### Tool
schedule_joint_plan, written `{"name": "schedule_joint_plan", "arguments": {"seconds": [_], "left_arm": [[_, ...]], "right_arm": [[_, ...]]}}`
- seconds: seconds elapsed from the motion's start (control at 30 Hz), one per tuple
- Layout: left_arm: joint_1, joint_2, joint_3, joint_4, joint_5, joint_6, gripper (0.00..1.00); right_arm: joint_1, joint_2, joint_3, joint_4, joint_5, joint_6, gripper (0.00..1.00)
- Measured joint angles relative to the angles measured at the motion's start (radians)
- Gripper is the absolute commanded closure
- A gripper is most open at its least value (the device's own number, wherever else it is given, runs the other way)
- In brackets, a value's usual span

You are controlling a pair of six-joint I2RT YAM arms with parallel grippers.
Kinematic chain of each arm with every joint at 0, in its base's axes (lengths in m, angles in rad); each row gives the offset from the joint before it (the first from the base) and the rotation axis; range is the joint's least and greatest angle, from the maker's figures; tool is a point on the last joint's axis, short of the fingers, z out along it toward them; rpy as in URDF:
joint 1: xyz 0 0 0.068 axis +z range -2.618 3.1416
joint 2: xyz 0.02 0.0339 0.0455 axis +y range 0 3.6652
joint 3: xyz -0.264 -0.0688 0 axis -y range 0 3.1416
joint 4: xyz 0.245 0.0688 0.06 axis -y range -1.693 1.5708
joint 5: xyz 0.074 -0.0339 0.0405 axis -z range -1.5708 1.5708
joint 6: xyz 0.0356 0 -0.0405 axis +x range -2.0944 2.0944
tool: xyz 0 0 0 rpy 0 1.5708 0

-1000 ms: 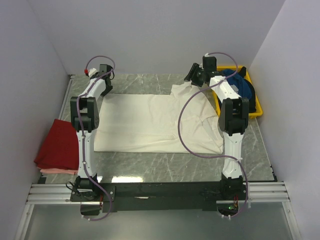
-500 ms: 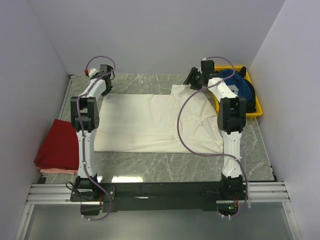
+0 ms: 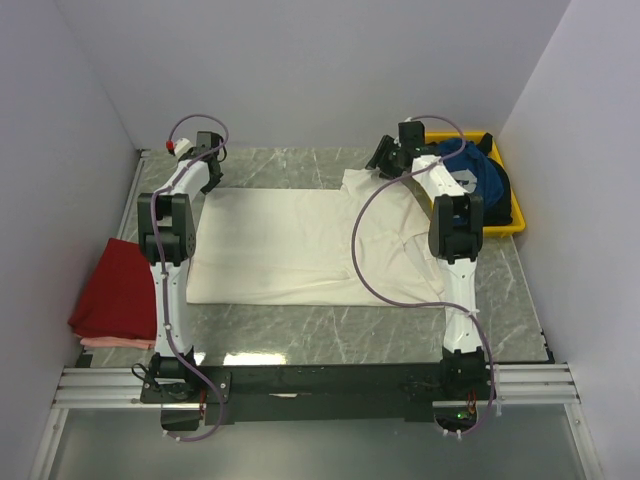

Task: Fold and stack the t-shirts
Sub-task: Fold the tshirt

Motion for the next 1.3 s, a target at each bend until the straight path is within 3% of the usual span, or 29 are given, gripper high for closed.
{"name": "schedule_joint_plan", "arguments": {"seconds": [0.17, 0.43, 0.63, 0.7, 0.9, 1.0, 1.3], "left_arm": [[0.002, -0.001, 0.0, 0.002, 0.003, 0.0, 1.0], [0.003, -0.006, -0.011, 0.012, 0.006, 0.0, 1.0], [0.005, -0.006, -0.011, 0.013, 0.014, 0.001, 1.0], [0.006, -0.007, -0.011, 0.013, 0.016, 0.001, 1.0], [0.008, -0.008, -0.014, 0.018, 0.025, 0.002, 1.0], [0.011, -0.013, -0.022, 0.025, 0.03, 0.002, 1.0], [0.017, -0.026, -0.04, 0.031, 0.045, 0.003, 1.0]], "right_arm": [[-0.001, 0.022, 0.006, -0.011, 0.01, 0.053, 0.41], [-0.002, 0.026, 0.007, 0.018, 0.012, 0.153, 0.57], [-0.014, 0.027, 0.007, 0.039, 0.022, 0.211, 0.62], [-0.021, 0.027, 0.007, 0.042, 0.023, 0.223, 0.66], [-0.031, 0.029, 0.007, 0.053, 0.021, 0.238, 0.91], [-0.034, 0.029, 0.007, 0.059, 0.017, 0.233, 0.97], [-0.034, 0.017, -0.025, 0.089, -0.001, 0.188, 1.0]]}}
